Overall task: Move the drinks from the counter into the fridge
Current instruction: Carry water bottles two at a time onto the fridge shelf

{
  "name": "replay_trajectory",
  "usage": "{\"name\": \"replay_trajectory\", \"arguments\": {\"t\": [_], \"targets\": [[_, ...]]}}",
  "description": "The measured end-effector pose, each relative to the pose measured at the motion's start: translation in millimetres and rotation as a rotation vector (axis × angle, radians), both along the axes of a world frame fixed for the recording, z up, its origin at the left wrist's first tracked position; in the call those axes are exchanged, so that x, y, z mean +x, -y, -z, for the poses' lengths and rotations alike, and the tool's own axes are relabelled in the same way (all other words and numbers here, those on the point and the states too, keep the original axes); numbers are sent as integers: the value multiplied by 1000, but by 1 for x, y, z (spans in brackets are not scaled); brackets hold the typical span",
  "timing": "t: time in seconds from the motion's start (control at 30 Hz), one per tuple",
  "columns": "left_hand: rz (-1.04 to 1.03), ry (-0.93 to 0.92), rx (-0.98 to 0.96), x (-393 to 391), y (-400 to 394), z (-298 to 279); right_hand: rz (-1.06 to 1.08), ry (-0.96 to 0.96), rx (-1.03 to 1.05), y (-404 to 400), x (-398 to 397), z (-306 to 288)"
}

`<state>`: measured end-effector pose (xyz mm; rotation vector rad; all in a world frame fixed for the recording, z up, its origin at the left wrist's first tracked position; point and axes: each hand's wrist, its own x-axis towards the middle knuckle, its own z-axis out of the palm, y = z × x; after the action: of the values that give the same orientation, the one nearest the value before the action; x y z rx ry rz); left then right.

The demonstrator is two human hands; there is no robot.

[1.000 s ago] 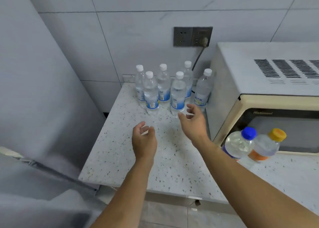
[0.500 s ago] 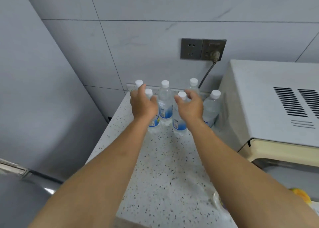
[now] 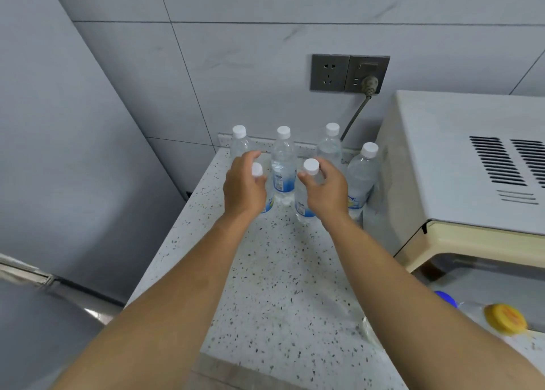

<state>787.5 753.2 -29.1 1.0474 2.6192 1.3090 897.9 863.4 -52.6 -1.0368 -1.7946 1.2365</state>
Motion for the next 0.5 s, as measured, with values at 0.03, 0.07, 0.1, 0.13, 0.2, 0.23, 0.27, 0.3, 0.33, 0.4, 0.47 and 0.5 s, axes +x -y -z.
{"name": "replay_trajectory", "arguments": {"t": [0.03, 0.07, 0.1, 0.13, 0.2, 0.23, 0.27, 0.3, 0.33, 0.4, 0.47, 0.5], "targets": [[-1, 10, 35, 6, 9, 1, -1, -12, 6, 8, 5, 1], [-9, 20, 66, 11, 17, 2, 2, -24, 3, 16, 9, 0], [-25, 33, 91, 15, 25, 1, 3, -38, -10, 25, 12, -2], [-47, 47, 109, 19, 33, 0, -3, -52, -27, 32, 16, -4], [-72, 64, 135, 26, 48, -5, -39, -81, -37, 46, 26, -12], [-68, 70, 141, 29, 56, -7, -67, -96, -35, 53, 32, -16], [-55, 76, 138, 33, 65, -10, -96, -112, -34, 60, 38, -18], [-38, 85, 127, 38, 74, -11, -130, -125, -35, 66, 44, -20], [-22, 96, 110, 42, 84, -11, -165, -132, -39, 74, 51, -20], [9, 119, 83, 53, 106, -6, -224, -135, -57, 89, 64, -14], [27, 128, 92, 60, 125, 0, -244, -122, -66, 101, 75, -5], [28, 124, 103, 62, 132, 3, -246, -120, -69, 105, 79, 0]]}}
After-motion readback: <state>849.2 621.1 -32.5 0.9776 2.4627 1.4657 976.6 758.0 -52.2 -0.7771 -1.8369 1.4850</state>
